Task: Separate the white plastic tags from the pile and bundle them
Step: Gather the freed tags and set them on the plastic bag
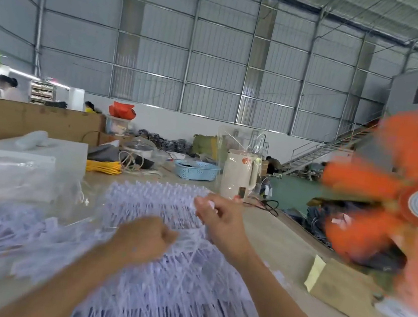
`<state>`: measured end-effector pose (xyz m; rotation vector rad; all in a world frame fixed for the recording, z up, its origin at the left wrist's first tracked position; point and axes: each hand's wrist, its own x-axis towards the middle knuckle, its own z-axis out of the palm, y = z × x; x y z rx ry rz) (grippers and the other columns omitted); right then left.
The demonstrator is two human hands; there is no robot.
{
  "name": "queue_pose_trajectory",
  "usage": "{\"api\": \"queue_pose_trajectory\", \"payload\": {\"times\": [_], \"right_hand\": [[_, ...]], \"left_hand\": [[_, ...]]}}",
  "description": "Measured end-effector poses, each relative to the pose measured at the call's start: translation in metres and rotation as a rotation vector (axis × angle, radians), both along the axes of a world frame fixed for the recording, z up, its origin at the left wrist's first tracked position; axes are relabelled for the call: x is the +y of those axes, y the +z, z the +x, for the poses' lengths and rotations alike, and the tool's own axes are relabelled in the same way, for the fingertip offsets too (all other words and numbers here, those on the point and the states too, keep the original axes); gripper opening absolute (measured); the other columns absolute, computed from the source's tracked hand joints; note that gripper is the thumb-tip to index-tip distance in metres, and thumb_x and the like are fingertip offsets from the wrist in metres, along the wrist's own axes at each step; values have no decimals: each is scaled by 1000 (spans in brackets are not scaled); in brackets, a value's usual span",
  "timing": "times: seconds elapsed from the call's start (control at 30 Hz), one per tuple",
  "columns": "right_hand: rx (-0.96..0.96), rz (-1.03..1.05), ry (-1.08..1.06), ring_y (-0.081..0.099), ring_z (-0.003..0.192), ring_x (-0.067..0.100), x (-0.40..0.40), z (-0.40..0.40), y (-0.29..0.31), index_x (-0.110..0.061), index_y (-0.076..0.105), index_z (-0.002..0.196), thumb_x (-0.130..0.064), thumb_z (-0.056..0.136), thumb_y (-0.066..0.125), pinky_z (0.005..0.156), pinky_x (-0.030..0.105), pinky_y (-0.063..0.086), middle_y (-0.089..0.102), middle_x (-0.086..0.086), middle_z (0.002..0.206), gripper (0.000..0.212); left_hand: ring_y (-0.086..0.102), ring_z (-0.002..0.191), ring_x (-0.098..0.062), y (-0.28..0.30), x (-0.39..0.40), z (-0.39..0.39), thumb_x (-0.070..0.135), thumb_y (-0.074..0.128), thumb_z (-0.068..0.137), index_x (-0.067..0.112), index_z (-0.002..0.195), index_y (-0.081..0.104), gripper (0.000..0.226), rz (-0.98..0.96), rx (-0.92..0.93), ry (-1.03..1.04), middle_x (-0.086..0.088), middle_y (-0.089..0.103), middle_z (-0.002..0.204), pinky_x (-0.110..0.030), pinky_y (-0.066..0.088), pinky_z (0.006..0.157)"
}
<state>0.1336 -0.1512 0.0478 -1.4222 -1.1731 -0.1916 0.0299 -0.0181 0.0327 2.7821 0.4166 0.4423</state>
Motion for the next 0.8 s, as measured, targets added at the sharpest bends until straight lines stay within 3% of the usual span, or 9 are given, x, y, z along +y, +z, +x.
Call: {"api": "queue_pose_trajectory", "payload": {"times": [0.1,0.23,0.33,0.43,0.53,0.6,0.63,0.73,0.8], "right_hand": [[31,135,-71,39,44,4,-18,-7,12,-21,50,53,-25,92,54,49,22,36,44,-6,52,39],[441,623,-18,38,33,7,-51,-9,60,-17,57,61,-26,93,56,34,16,30,52,-6,51,33],[598,792,95,36,32,6,-62,-10,97,-18,57,71,-30,93,56,36,14,27,54,-7,52,25],[599,654,177,35,33,6,-53,-16,106,-18,57,75,-32,92,57,35,14,28,51,-9,51,22],[637,528,206,36,33,5,-41,-18,97,-17,56,75,-33,91,57,33,15,29,49,-9,49,23],[660,425,192,35,33,5,-34,-19,88,-16,55,73,-33,91,57,35,17,28,50,-8,51,25],[644,354,153,37,35,5,-30,-19,83,-15,56,74,-32,91,57,38,19,29,52,-7,54,24],[491,126,-9,37,38,4,-13,-26,61,-14,57,68,-30,91,59,38,20,32,51,-2,60,28],[413,91,-11,41,37,4,4,-32,48,-14,55,62,-26,93,58,38,18,36,50,-4,53,33]], "left_hand": [[65,87,-18,-56,-9,16,49,18,100,25,92,57,46,446,-90,85,3,66,93,-28,38,64],[65,85,-20,-65,-5,20,49,15,100,26,101,56,48,586,-83,93,4,65,95,-27,32,58],[65,61,-21,-64,-11,19,48,40,96,24,83,63,36,573,-130,86,0,66,73,-24,25,48],[54,39,-18,-56,-14,18,46,79,68,19,57,64,32,646,-140,25,-3,58,53,-22,26,47],[58,98,-25,-49,-11,13,49,38,95,23,110,61,39,590,-132,165,-6,56,113,-33,40,73],[54,102,-22,-37,-5,13,48,28,98,24,108,58,39,225,-342,224,-2,53,108,-36,40,85],[57,92,-20,-22,-6,10,49,33,98,21,95,60,39,-112,-476,194,0,55,96,-38,43,84],[64,80,-18,26,-14,1,66,39,80,21,83,65,53,-947,-585,-101,-2,68,82,-36,48,80],[68,83,-15,37,-27,-3,71,42,74,31,86,67,48,-965,-500,-234,7,72,81,-29,49,74]]}}
